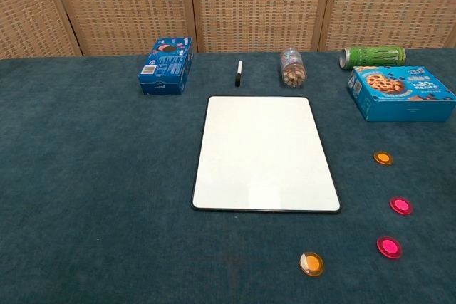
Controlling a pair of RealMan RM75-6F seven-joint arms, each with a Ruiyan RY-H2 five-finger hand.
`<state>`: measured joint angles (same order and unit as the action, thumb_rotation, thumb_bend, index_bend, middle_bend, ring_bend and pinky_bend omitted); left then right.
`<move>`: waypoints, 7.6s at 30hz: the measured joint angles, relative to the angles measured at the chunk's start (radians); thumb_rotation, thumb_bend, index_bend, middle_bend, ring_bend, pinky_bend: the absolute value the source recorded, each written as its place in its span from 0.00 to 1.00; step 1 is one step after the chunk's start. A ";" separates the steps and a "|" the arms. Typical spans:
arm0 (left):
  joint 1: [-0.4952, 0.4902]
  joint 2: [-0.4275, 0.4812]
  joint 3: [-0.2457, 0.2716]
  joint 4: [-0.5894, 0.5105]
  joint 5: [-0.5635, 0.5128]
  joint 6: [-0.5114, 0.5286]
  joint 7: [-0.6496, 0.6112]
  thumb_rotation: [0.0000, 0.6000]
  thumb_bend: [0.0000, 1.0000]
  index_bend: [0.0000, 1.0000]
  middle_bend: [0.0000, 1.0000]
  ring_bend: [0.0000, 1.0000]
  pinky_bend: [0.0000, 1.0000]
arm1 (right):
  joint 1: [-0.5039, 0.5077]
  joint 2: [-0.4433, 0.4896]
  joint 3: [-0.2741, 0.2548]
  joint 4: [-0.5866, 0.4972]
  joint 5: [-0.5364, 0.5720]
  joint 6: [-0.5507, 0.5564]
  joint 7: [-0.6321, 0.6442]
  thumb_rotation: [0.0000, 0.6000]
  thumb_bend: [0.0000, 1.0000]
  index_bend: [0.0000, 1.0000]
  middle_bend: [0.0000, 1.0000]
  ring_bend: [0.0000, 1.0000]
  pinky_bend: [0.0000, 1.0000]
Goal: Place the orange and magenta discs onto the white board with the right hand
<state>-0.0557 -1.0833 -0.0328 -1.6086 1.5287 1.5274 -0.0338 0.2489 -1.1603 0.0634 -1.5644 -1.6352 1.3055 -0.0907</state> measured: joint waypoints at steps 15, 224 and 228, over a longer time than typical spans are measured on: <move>-0.036 -0.024 -0.027 -0.003 -0.088 -0.081 0.073 1.00 0.00 0.00 0.00 0.00 0.00 | 0.294 -0.106 0.099 0.020 0.225 -0.390 -0.207 1.00 0.00 0.08 0.11 0.00 0.00; -0.073 -0.009 -0.015 -0.016 -0.117 -0.142 0.058 1.00 0.00 0.00 0.00 0.00 0.00 | 0.356 -0.246 -0.120 0.188 0.239 -0.459 -0.027 1.00 0.36 0.53 0.01 0.00 0.00; -0.073 -0.009 -0.015 -0.018 -0.117 -0.141 0.059 1.00 0.00 0.00 0.00 0.00 0.00 | 0.354 -0.244 -0.116 0.190 0.228 -0.452 -0.007 1.00 0.36 0.53 0.01 0.00 0.00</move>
<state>-0.1284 -1.0928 -0.0479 -1.6261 1.4115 1.3864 0.0250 0.6026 -1.4046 -0.0527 -1.3743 -1.4077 0.8534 -0.0978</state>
